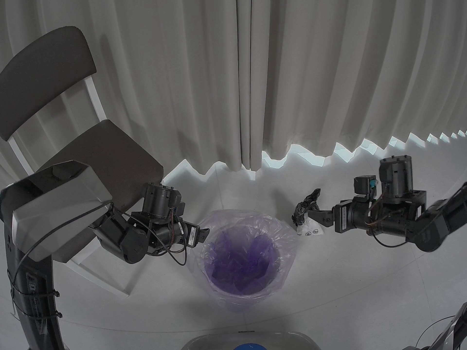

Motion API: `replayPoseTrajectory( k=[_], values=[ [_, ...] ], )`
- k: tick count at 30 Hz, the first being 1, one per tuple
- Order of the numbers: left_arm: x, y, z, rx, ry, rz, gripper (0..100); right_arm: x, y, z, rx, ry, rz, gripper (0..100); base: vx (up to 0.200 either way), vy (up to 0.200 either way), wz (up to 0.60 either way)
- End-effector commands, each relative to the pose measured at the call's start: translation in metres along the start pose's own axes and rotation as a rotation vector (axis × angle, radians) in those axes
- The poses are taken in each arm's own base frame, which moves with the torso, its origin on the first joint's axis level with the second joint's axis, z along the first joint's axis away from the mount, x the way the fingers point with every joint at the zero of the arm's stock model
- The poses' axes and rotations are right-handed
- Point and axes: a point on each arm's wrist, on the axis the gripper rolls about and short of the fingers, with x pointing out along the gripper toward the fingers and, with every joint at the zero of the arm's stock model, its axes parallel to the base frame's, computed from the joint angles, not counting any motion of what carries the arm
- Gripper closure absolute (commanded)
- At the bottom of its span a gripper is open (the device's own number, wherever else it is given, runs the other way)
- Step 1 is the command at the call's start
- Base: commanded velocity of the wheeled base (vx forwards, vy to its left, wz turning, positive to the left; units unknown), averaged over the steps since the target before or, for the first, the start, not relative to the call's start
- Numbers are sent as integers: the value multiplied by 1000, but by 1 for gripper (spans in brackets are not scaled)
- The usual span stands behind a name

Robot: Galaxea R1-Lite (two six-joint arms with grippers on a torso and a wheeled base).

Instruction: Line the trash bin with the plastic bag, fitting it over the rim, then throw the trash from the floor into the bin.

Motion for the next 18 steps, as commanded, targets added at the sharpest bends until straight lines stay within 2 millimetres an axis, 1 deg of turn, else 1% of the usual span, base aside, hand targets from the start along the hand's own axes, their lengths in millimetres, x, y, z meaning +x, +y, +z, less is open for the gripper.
replayPoseTrajectory(
  k=[1, 2, 3, 4, 5, 6, 7, 11, 13, 15, 18],
  values=[
    [-2, -6, -2, -53, -6, 3, 0, 63, -15, -11, 19, 95, -28, 0, 0, 0, 0],
    [-2, -8, -1, -67, -14, -1, 0, 73, -18, -14, 21, 108, -33, 0, 0, 0, 0],
    [-2, -8, 0, -73, -17, -2, 0, 78, -19, -16, 22, 116, -34, 0, 0, 0, 0],
    [0, -7, 0, -78, -21, 1, 0, 89, -22, -22, 25, 132, -38, 0, 0, 0, 0],
    [2, -7, -2, -77, -18, 4, 0, 96, -24, -26, 28, 144, -42, 0, 0, 0, 0],
    [2, -7, -2, -77, -18, 4, 0, 96, -24, -26, 28, 144, -42, 0, 0, 0, 0],
    [7, -5, -6, -78, -6, 9, 0, 107, -25, -35, 30, 167, -41, 0, 0, 0, 0],
    [20, -6, -10, -77, 8, 11, 0, 119, -29, -48, 37, 196, -41, 0, 0, 0, 0],
    [27, -6, -8, -75, 5, 14, 0, 128, -31, -52, 39, 203, -43, 0, 0, 0, 0],
    [32, -6, -2, -75, -12, 12, 0, 137, -35, -54, 44, 204, -45, 0, 0, 0, 0],
    [42, -7, 3, -73, -16, 13, 0, 144, -37, -52, 45, 201, -27, 0, 0, 0, 0]
  ],
)
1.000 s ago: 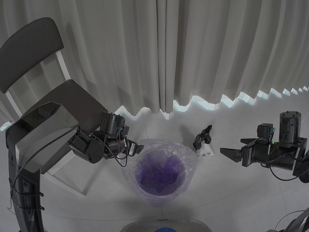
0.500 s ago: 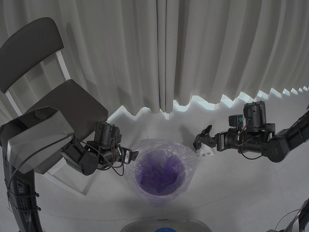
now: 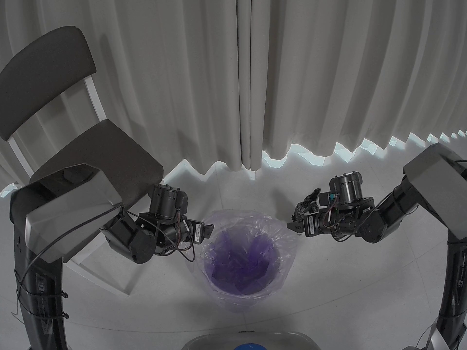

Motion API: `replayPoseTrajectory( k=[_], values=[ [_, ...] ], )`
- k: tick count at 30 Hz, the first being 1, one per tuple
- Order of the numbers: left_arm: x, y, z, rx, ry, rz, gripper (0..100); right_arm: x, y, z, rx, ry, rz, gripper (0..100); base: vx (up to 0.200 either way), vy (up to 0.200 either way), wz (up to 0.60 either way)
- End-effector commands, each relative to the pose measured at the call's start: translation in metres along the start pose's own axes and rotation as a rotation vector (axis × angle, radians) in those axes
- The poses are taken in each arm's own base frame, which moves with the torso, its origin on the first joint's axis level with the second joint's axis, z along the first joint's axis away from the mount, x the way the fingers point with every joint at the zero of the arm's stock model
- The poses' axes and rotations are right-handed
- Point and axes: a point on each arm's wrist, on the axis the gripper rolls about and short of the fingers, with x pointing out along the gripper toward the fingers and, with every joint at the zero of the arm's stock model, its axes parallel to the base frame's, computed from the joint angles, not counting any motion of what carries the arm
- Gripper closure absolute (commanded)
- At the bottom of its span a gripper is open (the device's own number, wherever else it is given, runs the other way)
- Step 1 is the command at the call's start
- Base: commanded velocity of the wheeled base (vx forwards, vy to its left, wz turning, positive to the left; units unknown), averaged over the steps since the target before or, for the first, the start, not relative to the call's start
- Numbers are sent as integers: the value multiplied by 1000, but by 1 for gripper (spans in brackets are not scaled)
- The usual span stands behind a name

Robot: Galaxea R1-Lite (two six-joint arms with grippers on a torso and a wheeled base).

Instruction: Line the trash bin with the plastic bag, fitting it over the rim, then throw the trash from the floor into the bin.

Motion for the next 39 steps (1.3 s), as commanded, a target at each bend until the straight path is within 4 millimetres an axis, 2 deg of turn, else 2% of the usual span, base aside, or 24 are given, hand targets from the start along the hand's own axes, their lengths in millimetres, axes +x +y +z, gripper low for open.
replayPoseTrajectory(
  k=[1, 6, 10, 14, 23, 31, 39],
  values=[
    [21, -2, 0, 4, 13, 3, 0, 27, -8, -11, 9, 38, 9, 0, 0, 0, 0],
    [37, -2, 4, 8, 54, 8, 0, 48, -11, -10, -3, 36, 9, 0, 0, 0, 0],
    [41, -4, 8, 10, 43, 7, 0, 62, -12, -6, -13, 47, 6, 0, 0, 0, 0],
    [46, -2, 2, 29, 68, 11, 0, 65, -17, 0, -4, 63, -3, 0, 0, 0, 0],
    [66, 26, -11, -6, 92, 63, 0, 76, -20, -3, -2, 63, -6, 0, 0, 0, 0],
    [72, 26, -19, -4, 109, 64, 0, 84, -26, -9, 0, 75, -18, 0, 0, 0, 0],
    [81, 27, -24, -4, 114, 87, 0, 90, -33, -2, -13, 99, -50, 0, 0, 0, 0]
  ],
)
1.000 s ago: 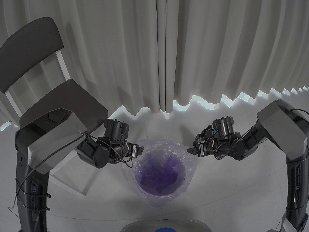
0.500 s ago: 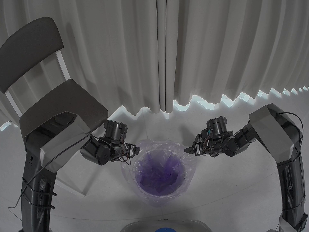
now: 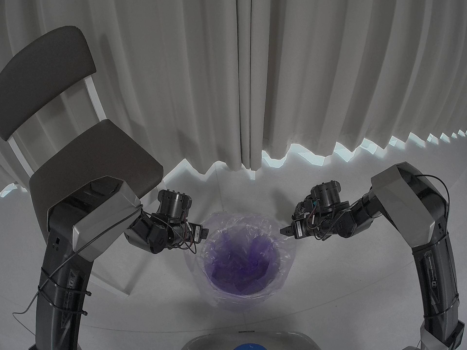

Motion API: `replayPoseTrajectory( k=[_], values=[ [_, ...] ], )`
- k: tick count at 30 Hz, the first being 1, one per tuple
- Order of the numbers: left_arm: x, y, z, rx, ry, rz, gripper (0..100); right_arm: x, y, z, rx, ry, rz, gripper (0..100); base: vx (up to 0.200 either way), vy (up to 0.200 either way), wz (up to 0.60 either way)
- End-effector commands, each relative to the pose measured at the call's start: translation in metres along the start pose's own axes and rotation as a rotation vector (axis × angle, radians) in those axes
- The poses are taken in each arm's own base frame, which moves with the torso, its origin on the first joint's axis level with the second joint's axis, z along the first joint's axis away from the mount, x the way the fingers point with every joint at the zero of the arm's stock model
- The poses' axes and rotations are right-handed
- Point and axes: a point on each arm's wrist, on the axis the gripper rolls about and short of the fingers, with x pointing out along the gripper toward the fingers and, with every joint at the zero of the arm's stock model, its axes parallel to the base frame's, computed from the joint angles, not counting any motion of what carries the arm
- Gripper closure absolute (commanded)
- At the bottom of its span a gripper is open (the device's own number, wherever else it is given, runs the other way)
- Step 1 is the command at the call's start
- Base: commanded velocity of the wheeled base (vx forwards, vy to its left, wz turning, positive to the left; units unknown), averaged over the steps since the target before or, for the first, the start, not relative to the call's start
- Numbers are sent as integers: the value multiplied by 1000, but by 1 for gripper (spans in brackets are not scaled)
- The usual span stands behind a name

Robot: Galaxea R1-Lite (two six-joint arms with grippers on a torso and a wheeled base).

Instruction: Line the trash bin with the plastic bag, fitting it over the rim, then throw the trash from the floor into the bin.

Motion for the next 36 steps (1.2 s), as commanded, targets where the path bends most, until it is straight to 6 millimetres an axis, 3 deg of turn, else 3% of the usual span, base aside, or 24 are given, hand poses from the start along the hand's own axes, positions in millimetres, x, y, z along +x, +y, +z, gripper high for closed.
replayPoseTrajectory(
  k=[1, 10, 30, 36],
  values=[
    [6, 1, -4, -1, 9, 9, 0, 6, -5, 6, -5, -3, -20, 0, 0, 0, 0],
    [-7, 1, 4, -5, -12, -2, 0, 5, -8, 7, -3, -6, -27, 0, 0, 0, 0],
    [-5, 1, -13, -3, 43, 0, 0, 12, -6, 9, -14, -18, -8, 0, 0, 0, 0],
    [-8, 2, -10, -6, 35, 0, 0, 11, -6, 8, -14, -14, -10, 0, 0, 0, 0]
  ],
)
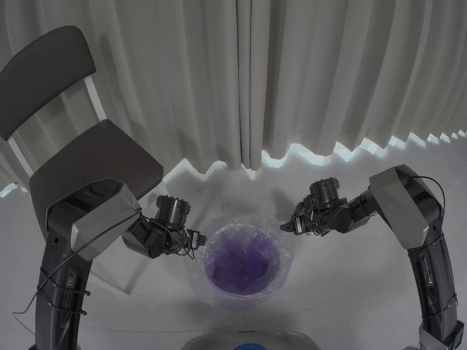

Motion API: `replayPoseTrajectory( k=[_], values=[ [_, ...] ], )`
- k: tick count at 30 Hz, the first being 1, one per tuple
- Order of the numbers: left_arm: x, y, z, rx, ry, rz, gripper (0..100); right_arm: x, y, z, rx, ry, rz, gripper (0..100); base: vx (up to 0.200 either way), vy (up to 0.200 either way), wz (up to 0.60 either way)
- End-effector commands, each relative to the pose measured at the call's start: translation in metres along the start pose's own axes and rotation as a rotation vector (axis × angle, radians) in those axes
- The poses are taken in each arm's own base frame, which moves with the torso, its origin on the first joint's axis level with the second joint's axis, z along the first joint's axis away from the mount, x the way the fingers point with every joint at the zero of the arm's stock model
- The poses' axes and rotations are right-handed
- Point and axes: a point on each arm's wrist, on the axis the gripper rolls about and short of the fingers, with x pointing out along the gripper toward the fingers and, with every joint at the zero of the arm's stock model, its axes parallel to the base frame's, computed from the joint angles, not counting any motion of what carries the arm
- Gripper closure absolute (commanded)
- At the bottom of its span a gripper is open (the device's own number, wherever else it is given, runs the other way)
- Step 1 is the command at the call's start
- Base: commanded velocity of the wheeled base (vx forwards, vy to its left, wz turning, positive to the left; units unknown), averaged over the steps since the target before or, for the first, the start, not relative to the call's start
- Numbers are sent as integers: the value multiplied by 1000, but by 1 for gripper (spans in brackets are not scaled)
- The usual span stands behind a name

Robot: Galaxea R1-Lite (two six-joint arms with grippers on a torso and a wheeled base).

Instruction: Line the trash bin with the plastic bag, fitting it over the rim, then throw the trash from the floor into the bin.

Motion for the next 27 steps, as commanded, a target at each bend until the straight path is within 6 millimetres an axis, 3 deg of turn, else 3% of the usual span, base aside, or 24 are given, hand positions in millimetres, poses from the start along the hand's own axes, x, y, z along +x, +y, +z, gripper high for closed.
replayPoseTrajectory(
  k=[1, 6, 15, 27],
  values=[
    [-4, 0, 4, -4, -11, 0, 0, -1, 0, 0, 0, 2, -1, 0, 0, 0, 0],
    [-16, 2, 8, -3, -19, -4, 0, -3, 1, -1, 2, 6, 1, 0, 0, 0, 0],
    [-28, 8, 17, -19, -45, -9, 0, -10, 1, 6, 4, -11, 0, 0, -200, 0, 0],
    [-25, 8, 19, -23, -65, 7, 0, -9, 3, 21, 2, -67, 4, 0, 0, 0, 0]
  ],
)
